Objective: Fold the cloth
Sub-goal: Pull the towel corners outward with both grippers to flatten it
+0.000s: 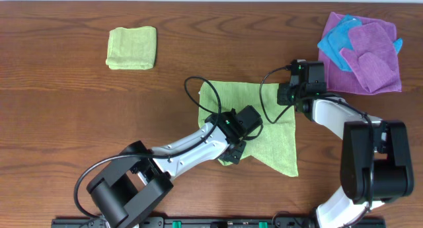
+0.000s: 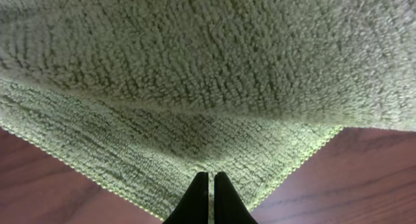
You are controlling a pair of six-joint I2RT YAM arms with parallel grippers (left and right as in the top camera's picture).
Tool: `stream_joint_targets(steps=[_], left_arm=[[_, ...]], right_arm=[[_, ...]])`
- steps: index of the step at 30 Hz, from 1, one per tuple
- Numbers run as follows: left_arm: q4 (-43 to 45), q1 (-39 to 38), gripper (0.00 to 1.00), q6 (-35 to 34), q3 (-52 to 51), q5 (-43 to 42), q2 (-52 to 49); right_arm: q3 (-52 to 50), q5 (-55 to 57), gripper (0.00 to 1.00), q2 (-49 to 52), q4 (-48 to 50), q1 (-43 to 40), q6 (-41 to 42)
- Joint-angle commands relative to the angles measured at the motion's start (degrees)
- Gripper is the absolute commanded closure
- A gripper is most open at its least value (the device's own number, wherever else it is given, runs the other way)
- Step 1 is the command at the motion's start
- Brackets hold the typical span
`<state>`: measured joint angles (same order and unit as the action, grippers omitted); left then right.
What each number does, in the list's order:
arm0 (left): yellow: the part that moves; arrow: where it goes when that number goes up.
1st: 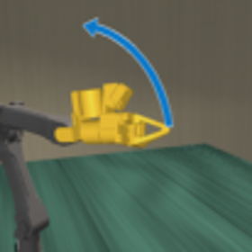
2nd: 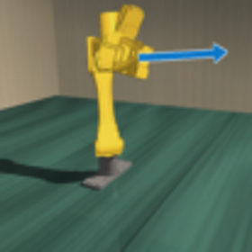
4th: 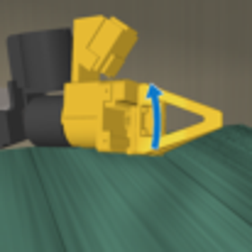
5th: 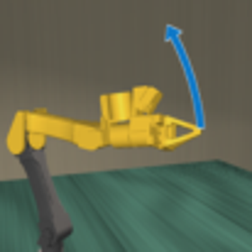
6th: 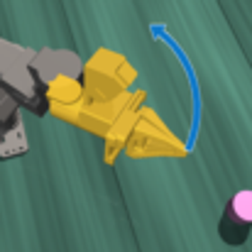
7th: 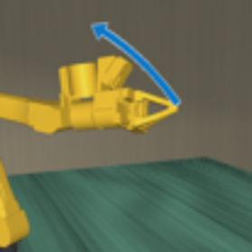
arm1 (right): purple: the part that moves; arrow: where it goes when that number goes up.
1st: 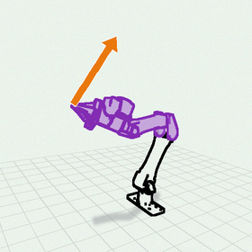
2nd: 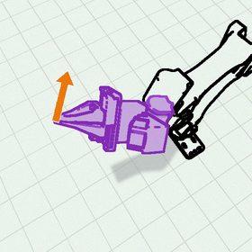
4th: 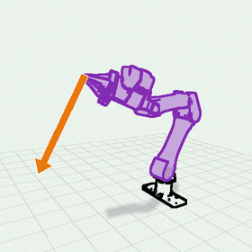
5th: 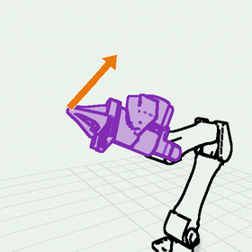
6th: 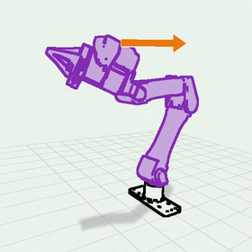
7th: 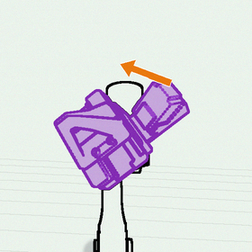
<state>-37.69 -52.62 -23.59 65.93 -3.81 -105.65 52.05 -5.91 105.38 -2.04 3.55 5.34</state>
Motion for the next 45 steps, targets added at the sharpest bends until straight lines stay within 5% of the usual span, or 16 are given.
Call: stream_joint_targets(steps=[1,18,31,45], left_arm=[[1.3,0.0,0.94,-0.4,-1.0,1.5,0.2],[6.1,-0.3,0.94,-5.0,-7.5,-0.9,0.0],[-2.2,-4.1,0.94,-4.9,-7.7,-3.8,0.0],[-5.2,-3.9,0.94,-1.0,-7.6,-2.4,0.0]], right_arm=[[0.0,-2.1,0.99,0.6,1.6,-0.2,-0.7],[0.0,-5.0,0.99,1.4,-0.8,-0.1,0.4],[0.2,1.6,0.99,10.5,12.9,-0.2,-0.3],[1.1,-7.0,0.93,9.2,12.7,0.7,-0.1]])
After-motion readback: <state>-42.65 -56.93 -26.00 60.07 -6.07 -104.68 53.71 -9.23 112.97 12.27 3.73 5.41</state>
